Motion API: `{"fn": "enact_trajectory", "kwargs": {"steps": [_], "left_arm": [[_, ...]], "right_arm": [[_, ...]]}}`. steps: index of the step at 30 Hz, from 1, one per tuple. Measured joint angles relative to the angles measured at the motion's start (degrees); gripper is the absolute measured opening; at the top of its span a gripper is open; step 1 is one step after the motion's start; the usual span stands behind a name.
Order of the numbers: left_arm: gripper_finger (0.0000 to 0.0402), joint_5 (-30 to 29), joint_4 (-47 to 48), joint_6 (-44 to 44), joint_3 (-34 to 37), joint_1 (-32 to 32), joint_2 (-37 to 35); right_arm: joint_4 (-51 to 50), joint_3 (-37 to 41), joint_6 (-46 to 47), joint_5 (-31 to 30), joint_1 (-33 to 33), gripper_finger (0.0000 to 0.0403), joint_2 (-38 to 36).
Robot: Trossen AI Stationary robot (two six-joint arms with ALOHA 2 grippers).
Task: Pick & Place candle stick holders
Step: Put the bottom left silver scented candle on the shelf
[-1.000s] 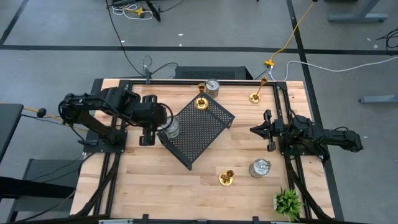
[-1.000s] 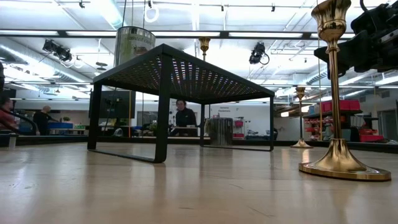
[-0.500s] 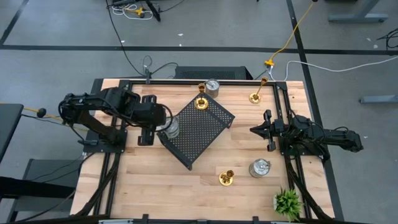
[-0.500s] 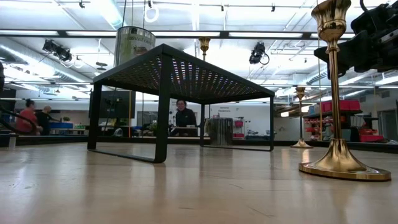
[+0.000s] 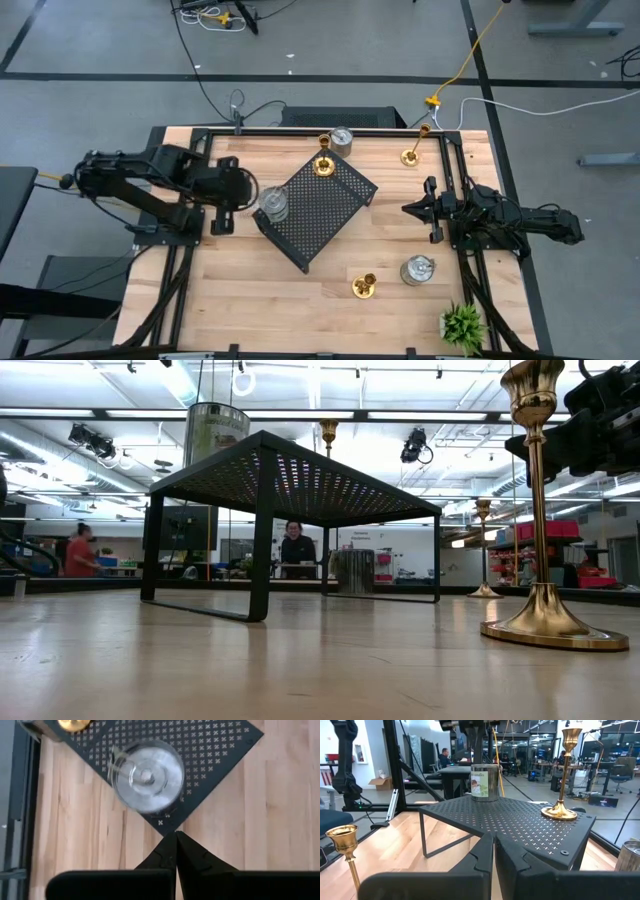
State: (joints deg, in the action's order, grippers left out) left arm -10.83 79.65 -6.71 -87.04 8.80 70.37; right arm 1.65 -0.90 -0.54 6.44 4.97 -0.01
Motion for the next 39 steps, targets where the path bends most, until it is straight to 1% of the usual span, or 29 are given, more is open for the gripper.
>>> {"fn": "enact_trajectory", "kwargs": {"steps": [7,13,22,28,30,34,39], "left_arm": [[0.0005,-3.88,-6.86,-3.14,14.09,0.00,-12.13],[0.0005,-4.92,-21.18,-3.11,26.78,0.00,-23.33],[0.0005,-5.04,-39.77,-1.96,44.35,0.00,-35.39],[0.0004,-3.40,-51.67,-0.12,53.17,0.00,-41.09],[0.0004,-1.72,-55.90,0.37,55.98,0.00,-43.14],[0.0007,1.92,-61.45,0.34,61.11,0.00,-46.32],[0.0004,3.19,-70.25,0.56,67.27,0.00,-49.60]], "right_arm": [[0.00,-0.01,0.02,0.02,0.02,0.0023,0.00],[0.00,0.00,0.00,0.02,0.01,0.0023,0.00],[0.00,0.00,0.00,0.01,0.01,0.0023,0.00],[0.00,-0.01,0.00,0.01,0.01,0.0023,0.00],[0.00,-0.01,0.00,0.00,0.00,0.0023,0.00],[0.00,0.01,0.00,0.02,0.02,0.0023,0.00],[0.00,0.01,0.00,0.02,0.02,0.0023,0.00]]}}
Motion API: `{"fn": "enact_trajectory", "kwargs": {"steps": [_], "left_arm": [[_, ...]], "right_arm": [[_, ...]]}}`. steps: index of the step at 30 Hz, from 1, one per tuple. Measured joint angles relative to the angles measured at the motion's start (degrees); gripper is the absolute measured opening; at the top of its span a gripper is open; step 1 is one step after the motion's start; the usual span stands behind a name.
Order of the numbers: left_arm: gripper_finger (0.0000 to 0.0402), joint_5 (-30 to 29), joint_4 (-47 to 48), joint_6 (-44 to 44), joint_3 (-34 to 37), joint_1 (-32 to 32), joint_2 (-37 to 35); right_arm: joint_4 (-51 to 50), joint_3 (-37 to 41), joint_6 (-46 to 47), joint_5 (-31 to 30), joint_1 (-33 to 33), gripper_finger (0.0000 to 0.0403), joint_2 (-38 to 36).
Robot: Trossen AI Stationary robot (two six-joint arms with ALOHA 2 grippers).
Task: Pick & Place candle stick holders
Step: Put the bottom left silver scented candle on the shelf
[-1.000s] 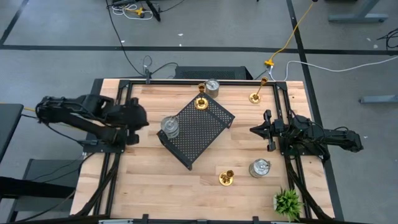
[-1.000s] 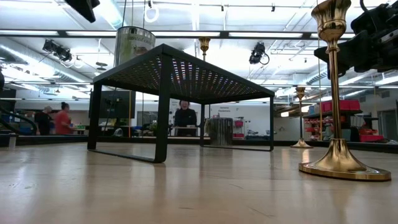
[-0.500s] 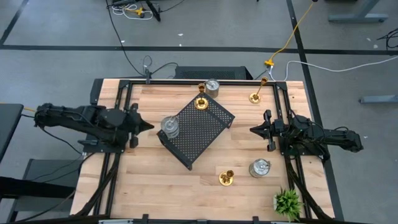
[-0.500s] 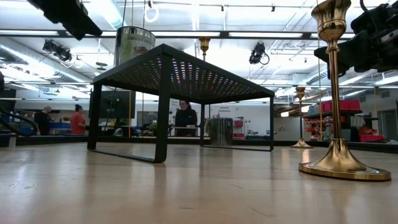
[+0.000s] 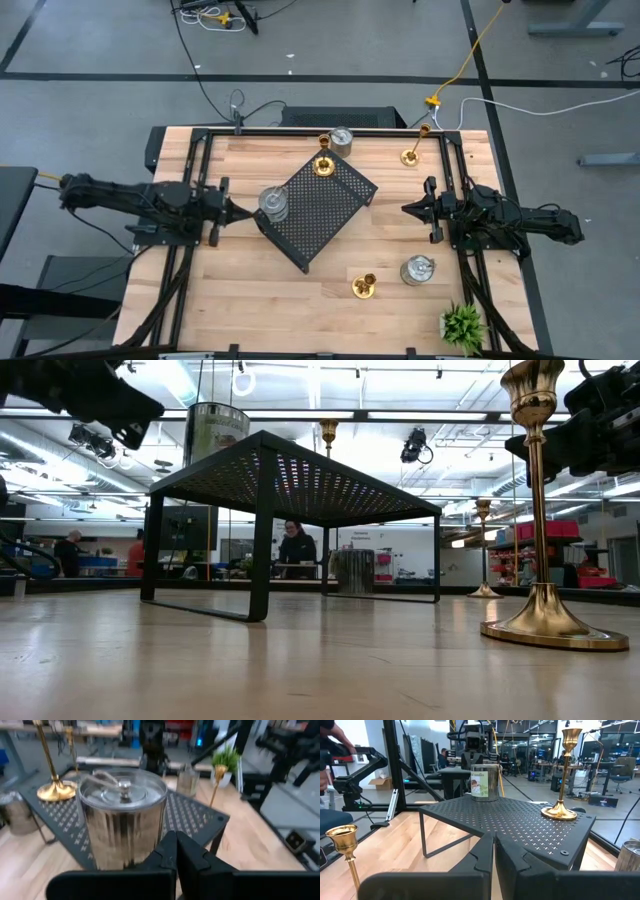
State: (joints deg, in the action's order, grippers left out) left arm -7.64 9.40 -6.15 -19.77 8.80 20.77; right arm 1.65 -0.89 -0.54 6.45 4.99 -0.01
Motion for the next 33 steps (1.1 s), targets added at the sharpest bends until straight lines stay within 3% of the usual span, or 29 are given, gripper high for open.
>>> {"fn": "enact_trajectory", "kwargs": {"steps": [6,12,25,33], "left_arm": [[0.0006,-0.07,-12.23,2.18,7.15,0.00,-2.01],[0.0006,-0.17,-18.02,2.06,12.76,0.00,-6.43],[0.0007,-2.48,-17.90,5.65,15.83,0.00,-15.46],[0.0007,-2.79,-10.68,5.40,15.85,0.00,-20.48]], "right_arm": [[0.00,0.00,0.00,0.00,0.00,0.0023,0.00],[0.00,-0.01,0.00,0.00,-0.01,0.0023,0.00],[0.00,0.00,0.00,0.00,-0.02,0.0023,0.00],[0.00,0.00,0.00,0.00,-0.02,0.0023,0.00]]}}
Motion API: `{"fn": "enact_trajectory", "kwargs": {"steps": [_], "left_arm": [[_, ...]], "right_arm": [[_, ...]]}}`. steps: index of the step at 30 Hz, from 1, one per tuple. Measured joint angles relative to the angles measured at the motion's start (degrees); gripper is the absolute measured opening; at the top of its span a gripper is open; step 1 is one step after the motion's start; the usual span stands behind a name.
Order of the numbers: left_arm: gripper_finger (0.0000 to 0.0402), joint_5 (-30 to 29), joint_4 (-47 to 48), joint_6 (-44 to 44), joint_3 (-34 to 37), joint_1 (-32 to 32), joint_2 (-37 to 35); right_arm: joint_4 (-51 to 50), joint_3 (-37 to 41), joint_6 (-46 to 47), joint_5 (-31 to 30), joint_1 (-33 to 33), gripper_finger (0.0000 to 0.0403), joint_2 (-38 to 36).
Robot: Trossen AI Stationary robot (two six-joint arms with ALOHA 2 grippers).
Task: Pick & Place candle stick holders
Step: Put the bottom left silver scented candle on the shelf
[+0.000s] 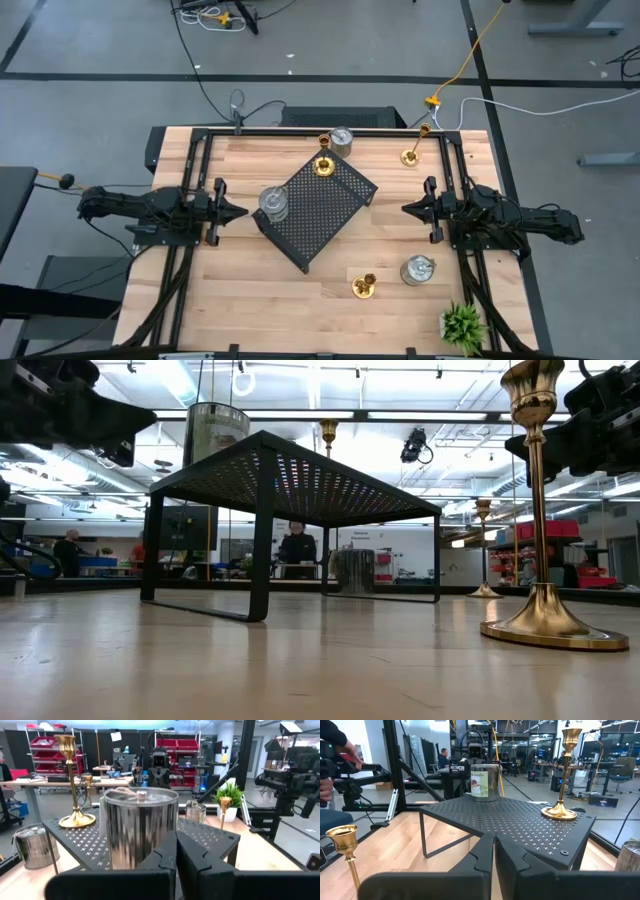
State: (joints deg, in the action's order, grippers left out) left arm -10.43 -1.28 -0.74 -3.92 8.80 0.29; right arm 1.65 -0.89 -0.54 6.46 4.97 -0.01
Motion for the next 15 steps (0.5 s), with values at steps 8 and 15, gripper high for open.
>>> {"fn": "enact_trajectory", "kwargs": {"steps": [8,15], "left_arm": [[0.0006,0.12,1.14,-0.06,0.00,0.00,-0.26],[0.0004,0.83,-5.89,-1.22,3.39,0.00,-0.17]], "right_arm": [[0.01,-0.01,0.01,-0.01,0.01,0.0023,0.00],[0.02,0.00,0.00,-0.01,0.01,0.0023,0.00]]}}
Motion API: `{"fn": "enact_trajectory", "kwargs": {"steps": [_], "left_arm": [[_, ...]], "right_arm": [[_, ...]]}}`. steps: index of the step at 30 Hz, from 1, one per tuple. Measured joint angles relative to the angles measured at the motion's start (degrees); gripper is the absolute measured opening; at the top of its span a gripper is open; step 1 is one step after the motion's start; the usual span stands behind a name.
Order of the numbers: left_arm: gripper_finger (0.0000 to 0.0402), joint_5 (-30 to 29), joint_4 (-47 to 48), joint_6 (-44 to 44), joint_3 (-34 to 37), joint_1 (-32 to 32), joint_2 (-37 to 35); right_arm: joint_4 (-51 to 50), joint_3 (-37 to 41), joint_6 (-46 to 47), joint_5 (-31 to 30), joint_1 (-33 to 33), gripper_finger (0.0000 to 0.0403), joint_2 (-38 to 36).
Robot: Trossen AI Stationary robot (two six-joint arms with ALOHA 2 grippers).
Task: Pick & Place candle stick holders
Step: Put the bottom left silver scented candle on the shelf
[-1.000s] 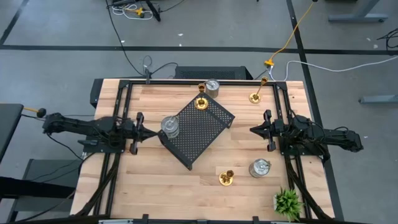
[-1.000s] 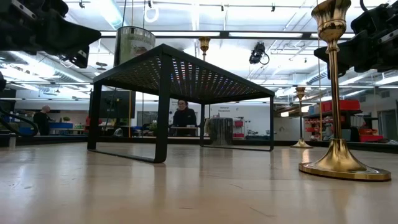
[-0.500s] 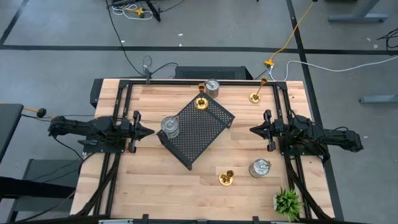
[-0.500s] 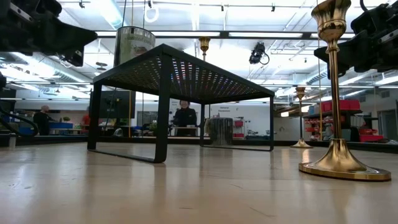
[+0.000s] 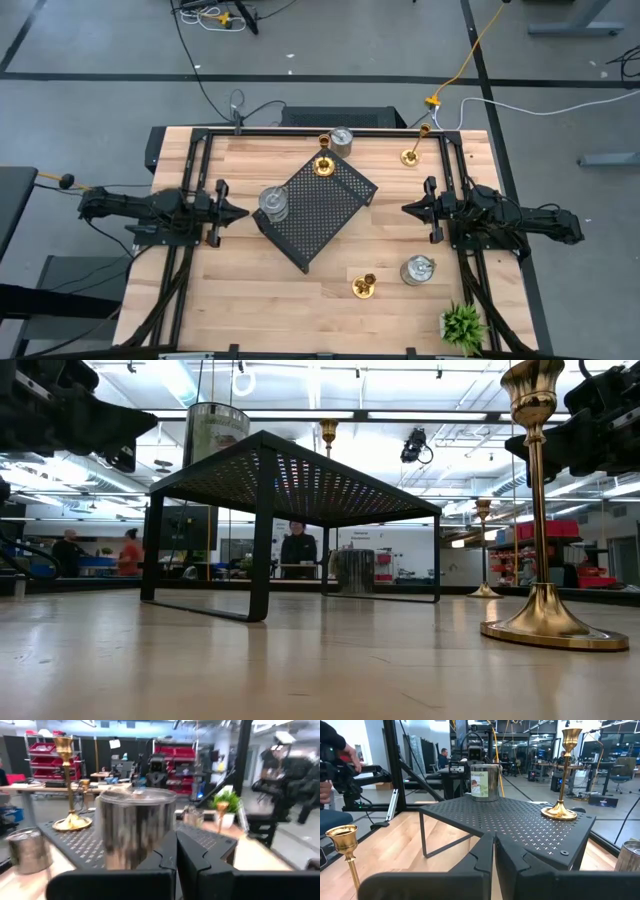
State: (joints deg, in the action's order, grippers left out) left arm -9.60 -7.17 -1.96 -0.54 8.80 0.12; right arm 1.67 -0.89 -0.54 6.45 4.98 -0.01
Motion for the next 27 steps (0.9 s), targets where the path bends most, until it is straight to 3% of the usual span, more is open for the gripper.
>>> {"fn": "enact_trajectory", "kwargs": {"steps": [10,16,27], "left_arm": [[0.0005,-1.23,3.98,1.62,-0.04,-1.73,-0.05],[0.0007,3.76,4.85,1.20,-0.06,-7.01,-0.07],[0.0011,5.45,6.06,1.15,-0.09,-12.43,0.13]], "right_arm": [[-0.02,0.00,0.00,0.01,-0.01,0.0023,0.00],[-0.02,-0.02,0.00,0.00,-0.01,0.0023,0.00],[-0.02,-0.01,0.00,0.01,-0.01,0.0023,0.00]]}}
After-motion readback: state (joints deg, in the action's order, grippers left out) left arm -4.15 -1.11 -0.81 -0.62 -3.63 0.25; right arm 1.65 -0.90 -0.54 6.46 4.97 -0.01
